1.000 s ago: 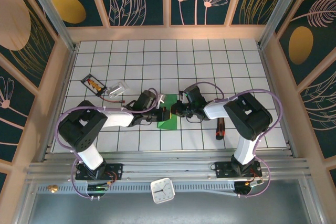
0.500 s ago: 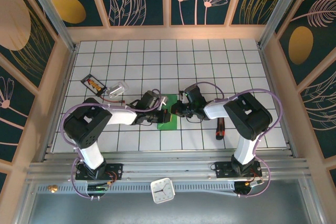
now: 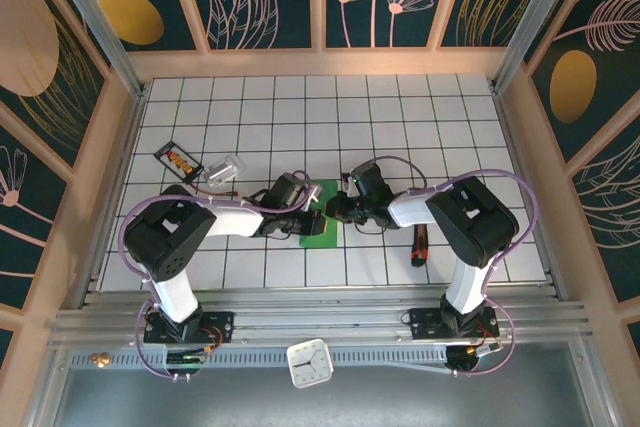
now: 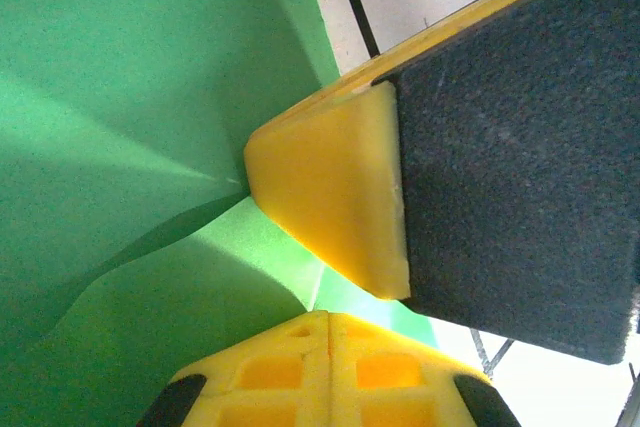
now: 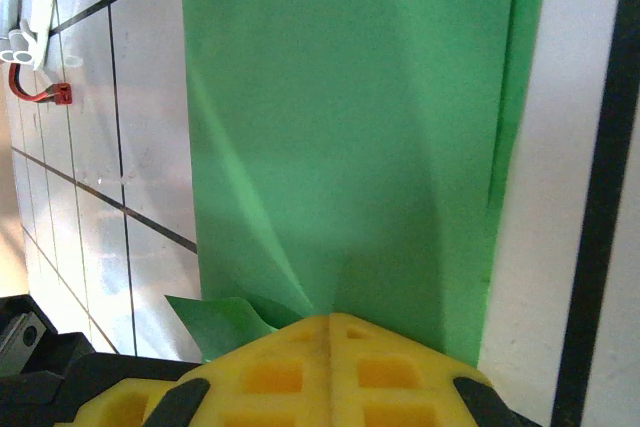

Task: Fold a paper plane with a square sheet of paper (pick it up from the middle)
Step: Fold the triangle a second time at the center of the table.

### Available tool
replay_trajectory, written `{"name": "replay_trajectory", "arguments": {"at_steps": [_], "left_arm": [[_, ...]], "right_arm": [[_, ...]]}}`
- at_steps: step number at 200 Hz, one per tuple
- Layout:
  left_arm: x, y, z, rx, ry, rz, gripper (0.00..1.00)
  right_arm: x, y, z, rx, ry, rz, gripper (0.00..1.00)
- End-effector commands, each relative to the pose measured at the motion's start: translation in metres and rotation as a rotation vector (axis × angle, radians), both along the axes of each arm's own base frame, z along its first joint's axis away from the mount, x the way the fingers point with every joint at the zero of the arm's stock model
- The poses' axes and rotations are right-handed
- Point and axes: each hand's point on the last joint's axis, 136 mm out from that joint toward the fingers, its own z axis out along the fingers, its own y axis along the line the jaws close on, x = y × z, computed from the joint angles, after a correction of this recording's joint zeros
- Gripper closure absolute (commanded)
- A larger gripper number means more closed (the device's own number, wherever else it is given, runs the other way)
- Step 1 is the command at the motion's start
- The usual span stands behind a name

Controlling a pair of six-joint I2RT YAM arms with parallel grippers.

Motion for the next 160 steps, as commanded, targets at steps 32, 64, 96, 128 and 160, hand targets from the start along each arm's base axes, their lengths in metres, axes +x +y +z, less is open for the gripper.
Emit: {"name": "replay_trajectory", "arguments": {"at_steps": [32, 64, 96, 128, 160], "left_arm": [[-0.031, 0.034, -0.030, 0.123, 0.091, 0.010, 1.00], [-0.043, 0.043, -0.034, 0.140, 0.113, 0.012, 1.00], [-0.052, 0.051, -0.036, 0.150, 0.130, 0.013, 1.00], [-0.060, 0.058, -0.036, 0.148, 0.143, 0.026, 1.00], [-0.070, 0.065, -0.039, 0.139, 0.168, 0.044, 1.00]], "right_arm": [[-0.015, -0.032, -0.042, -0.156, 0.084, -0.028, 1.00], [-0.015, -0.032, -0.044, -0.162, 0.090, -0.028, 1.00], [-0.015, -0.033, -0.045, -0.170, 0.093, -0.029, 1.00], [-0.016, -0.034, -0.046, -0.176, 0.094, -0.029, 1.00], [-0.016, -0.035, -0.047, -0.179, 0.096, -0.030, 1.00]]}}
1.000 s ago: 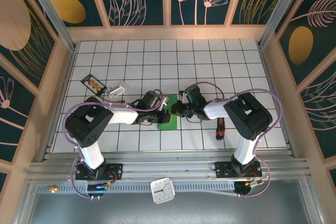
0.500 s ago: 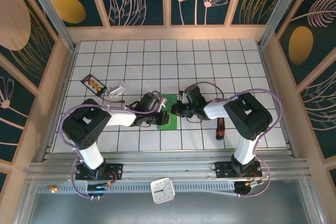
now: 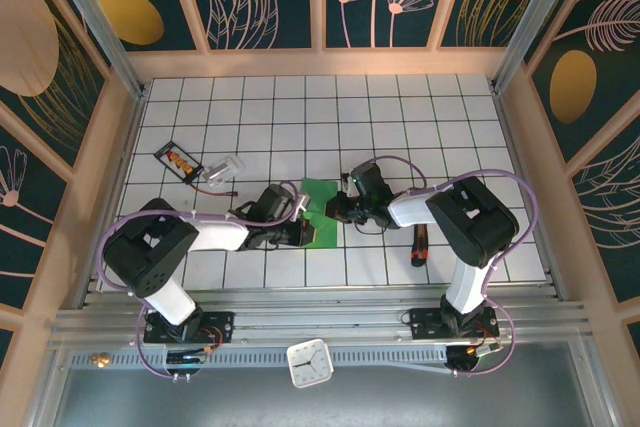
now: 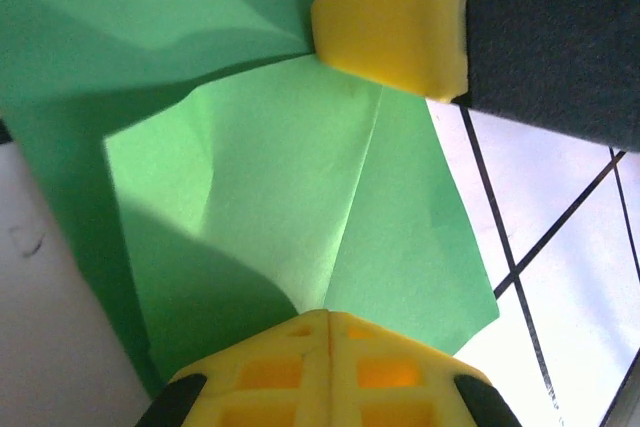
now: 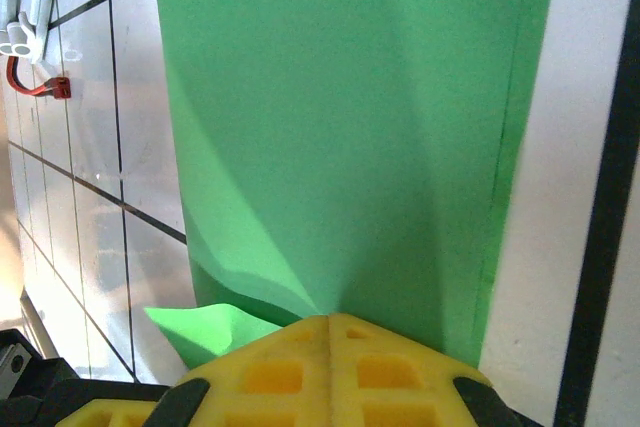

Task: Fold a paper plane with a square sheet of paper (pick it up from the middle)
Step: Fold the triangle a second time at the center of the table.

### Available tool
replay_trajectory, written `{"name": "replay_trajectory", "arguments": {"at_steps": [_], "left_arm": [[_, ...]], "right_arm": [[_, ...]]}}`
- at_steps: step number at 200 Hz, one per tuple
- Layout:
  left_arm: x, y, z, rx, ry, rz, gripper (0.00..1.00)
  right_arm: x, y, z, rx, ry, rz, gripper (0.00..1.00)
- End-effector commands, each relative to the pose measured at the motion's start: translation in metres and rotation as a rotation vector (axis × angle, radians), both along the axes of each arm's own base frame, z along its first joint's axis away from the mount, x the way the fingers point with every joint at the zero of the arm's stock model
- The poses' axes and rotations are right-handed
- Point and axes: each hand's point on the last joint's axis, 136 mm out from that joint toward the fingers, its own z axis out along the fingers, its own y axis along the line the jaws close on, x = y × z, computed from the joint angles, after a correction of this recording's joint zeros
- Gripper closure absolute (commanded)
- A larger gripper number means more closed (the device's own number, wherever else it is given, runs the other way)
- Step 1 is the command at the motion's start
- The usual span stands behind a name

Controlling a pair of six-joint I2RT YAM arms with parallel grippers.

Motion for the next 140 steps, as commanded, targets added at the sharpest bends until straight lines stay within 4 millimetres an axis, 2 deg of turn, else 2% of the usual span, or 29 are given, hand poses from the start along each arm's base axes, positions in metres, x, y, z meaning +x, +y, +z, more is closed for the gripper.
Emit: {"name": "replay_trajectory", "arguments": {"at_steps": [1, 140], "left_arm": [[-0.042, 0.035, -0.037, 0.130, 0.178, 0.020, 1.00], [-0.066, 0.058, -0.035, 0.125, 0.216, 0.069, 1.00]], "right_arm": [[-0.015, -0.034, -0.046, -0.173, 0.103, -0.042, 1.00], [-0.015, -0.033, -0.049, -0.183, 0.110, -0.040, 1.00]]}}
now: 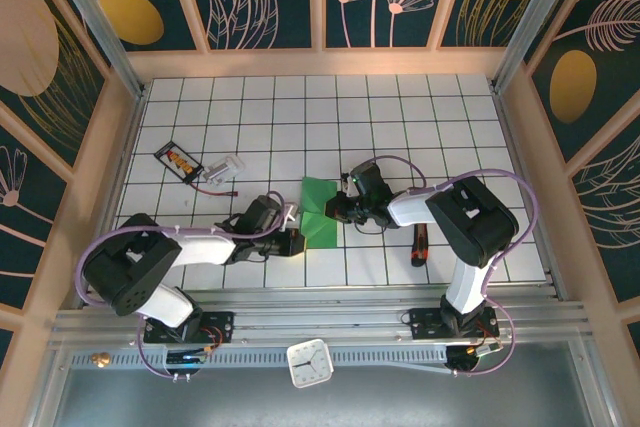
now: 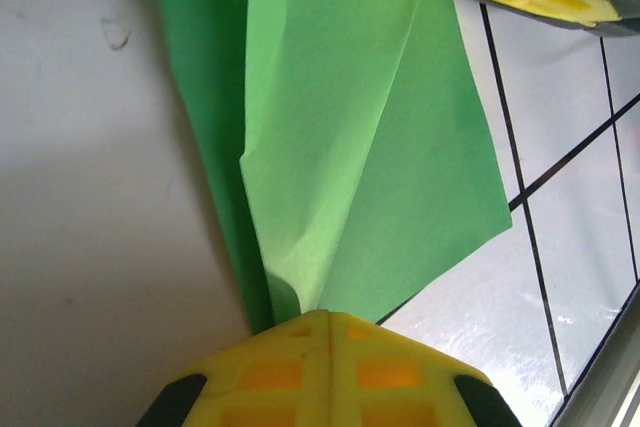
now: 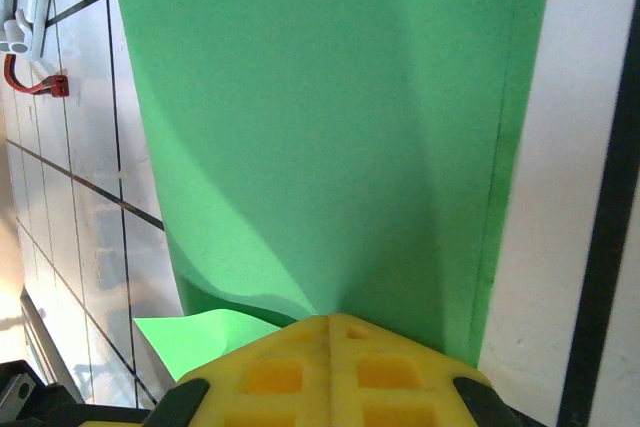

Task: Fold a paper plane with a square sheet of paper (pick it up from the middle)
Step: Fold the triangle a second time at the center of the table.

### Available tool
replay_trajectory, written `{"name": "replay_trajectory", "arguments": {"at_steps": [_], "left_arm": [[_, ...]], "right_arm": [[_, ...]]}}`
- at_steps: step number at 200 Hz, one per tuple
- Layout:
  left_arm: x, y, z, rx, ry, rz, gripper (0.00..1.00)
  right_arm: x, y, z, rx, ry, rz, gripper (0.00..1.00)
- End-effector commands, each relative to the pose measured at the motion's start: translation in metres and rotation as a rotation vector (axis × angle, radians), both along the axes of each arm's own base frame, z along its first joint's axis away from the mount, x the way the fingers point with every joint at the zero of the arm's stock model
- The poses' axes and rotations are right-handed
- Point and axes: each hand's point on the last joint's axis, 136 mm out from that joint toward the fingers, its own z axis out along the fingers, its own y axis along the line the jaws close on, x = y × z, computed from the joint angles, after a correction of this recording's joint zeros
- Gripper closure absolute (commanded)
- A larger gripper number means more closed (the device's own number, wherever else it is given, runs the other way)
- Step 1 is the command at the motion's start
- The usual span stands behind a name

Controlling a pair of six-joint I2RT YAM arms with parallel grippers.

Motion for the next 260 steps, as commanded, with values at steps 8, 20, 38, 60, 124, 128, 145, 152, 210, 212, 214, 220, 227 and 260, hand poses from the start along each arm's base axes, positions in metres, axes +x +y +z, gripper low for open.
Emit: {"name": "replay_trajectory", "arguments": {"at_steps": [8, 20, 38, 60, 124, 128, 145, 152, 210, 212, 214, 220, 227, 260], "left_arm": [[-0.038, 0.034, -0.031, 0.137, 0.168, 0.013, 1.00], [-0.033, 0.028, -0.020, 0.107, 0.142, 0.008, 1.00], [-0.021, 0.012, 0.006, 0.019, 0.091, 0.012, 1.00], [-0.007, -0.008, 0.038, -0.092, 0.050, 0.012, 1.00], [0.021, -0.029, 0.043, -0.087, -0.004, -0.004, 1.00], [0.022, -0.028, 0.039, -0.076, -0.004, -0.005, 1.00], [0.022, -0.024, 0.026, -0.028, 0.004, -0.010, 1.00], [0.021, -0.021, 0.019, -0.012, 0.009, -0.008, 1.00], [0.010, -0.003, -0.017, 0.061, 0.066, -0.007, 1.00], [0.009, -0.003, -0.018, 0.062, 0.068, -0.010, 1.00], [0.008, -0.003, -0.019, 0.064, 0.072, -0.011, 1.00], [0.007, -0.003, -0.022, 0.067, 0.078, -0.015, 1.00], [0.005, -0.002, -0.025, 0.075, 0.088, -0.018, 1.00], [0.001, 0.004, -0.034, 0.108, 0.097, -0.024, 1.00]], "right_arm": [[-0.014, -0.034, -0.048, -0.180, 0.104, -0.042, 1.00], [-0.014, -0.033, -0.048, -0.177, 0.102, -0.039, 1.00], [-0.013, -0.031, -0.045, -0.171, 0.098, -0.035, 1.00], [-0.013, -0.030, -0.045, -0.170, 0.097, -0.034, 1.00], [-0.012, -0.028, -0.043, -0.162, 0.091, -0.029, 1.00], [-0.011, -0.027, -0.043, -0.161, 0.091, -0.030, 1.00], [-0.011, -0.027, -0.043, -0.160, 0.091, -0.029, 1.00], [-0.011, -0.027, -0.042, -0.159, 0.090, -0.028, 1.00], [-0.011, -0.026, -0.042, -0.160, 0.085, -0.020, 1.00], [-0.011, -0.027, -0.042, -0.161, 0.085, -0.021, 1.00], [-0.011, -0.027, -0.042, -0.161, 0.084, -0.020, 1.00], [-0.010, -0.027, -0.042, -0.161, 0.084, -0.021, 1.00], [-0.010, -0.026, -0.041, -0.158, 0.082, -0.019, 1.00], [-0.004, -0.021, -0.031, -0.143, 0.065, -0.008, 1.00]]}}
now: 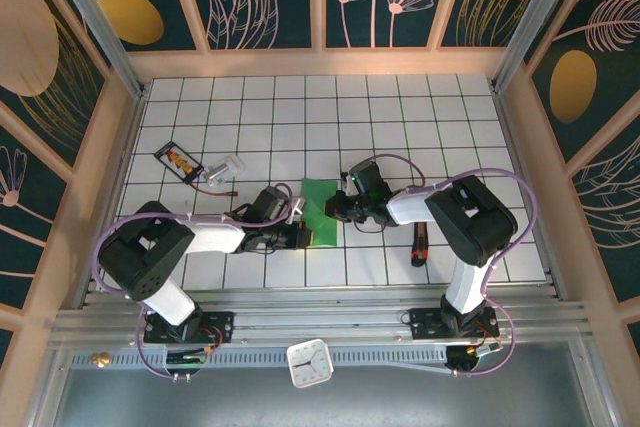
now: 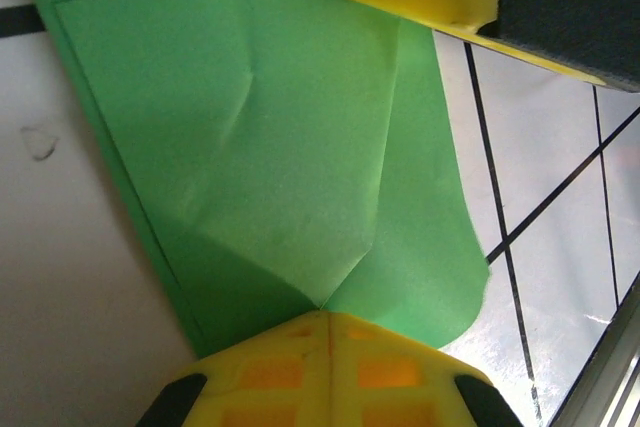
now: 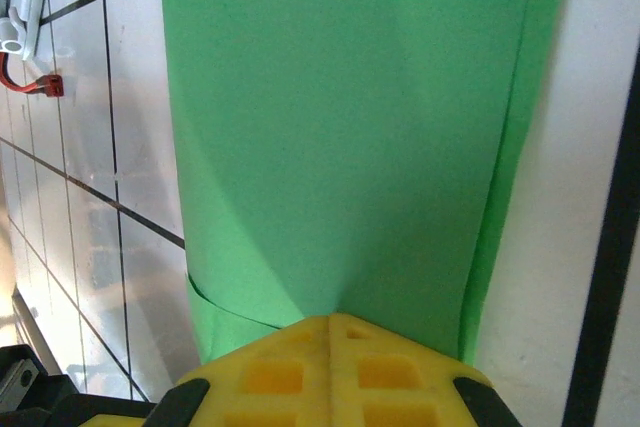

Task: Fold a paper plane with a square sheet of paper (pick it up from the middle)
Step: Fold the triangle a second time at the center of the table.

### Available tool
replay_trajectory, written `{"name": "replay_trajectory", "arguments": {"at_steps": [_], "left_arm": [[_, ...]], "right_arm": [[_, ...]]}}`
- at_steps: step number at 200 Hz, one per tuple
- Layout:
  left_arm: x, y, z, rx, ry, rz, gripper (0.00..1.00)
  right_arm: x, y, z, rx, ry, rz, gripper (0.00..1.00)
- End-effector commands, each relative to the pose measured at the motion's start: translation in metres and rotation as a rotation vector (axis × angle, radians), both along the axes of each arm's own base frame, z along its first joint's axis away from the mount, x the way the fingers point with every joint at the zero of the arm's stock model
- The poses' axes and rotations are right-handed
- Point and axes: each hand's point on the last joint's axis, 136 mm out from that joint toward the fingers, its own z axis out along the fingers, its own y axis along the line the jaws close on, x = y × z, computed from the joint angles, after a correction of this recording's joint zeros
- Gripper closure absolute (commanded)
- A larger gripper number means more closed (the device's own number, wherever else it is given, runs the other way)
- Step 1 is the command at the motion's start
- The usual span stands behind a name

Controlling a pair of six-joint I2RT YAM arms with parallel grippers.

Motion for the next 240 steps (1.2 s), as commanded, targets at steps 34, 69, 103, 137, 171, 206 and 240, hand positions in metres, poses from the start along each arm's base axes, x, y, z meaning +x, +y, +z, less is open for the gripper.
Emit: {"name": "replay_trajectory", "arguments": {"at_steps": [34, 69, 103, 137, 171, 206, 240], "left_arm": [[-0.021, 0.028, -0.042, 0.144, 0.077, -0.009, 1.00], [-0.022, 0.031, -0.044, 0.161, 0.075, -0.011, 1.00], [-0.022, 0.032, -0.047, 0.174, 0.077, -0.017, 1.00], [-0.021, 0.033, -0.046, 0.184, 0.074, -0.021, 1.00], [-0.022, 0.033, -0.049, 0.190, 0.080, -0.025, 1.00], [-0.021, 0.034, -0.049, 0.195, 0.079, -0.023, 1.00], [-0.020, 0.035, -0.048, 0.197, 0.075, -0.020, 1.00]], "right_arm": [[0.000, -0.019, -0.017, -0.127, 0.035, -0.017, 1.00], [0.008, -0.015, 0.003, -0.113, -0.010, -0.012, 1.00], [0.010, -0.013, 0.034, -0.076, -0.074, -0.012, 0.94], [-0.008, 0.004, 0.050, -0.004, -0.091, 0.020, 0.94], [-0.028, 0.025, 0.040, 0.043, -0.036, 0.047, 1.00], [-0.041, 0.033, 0.027, 0.064, 0.013, 0.059, 1.00], [-0.053, 0.036, 0.013, 0.059, 0.054, 0.067, 1.00]]}}
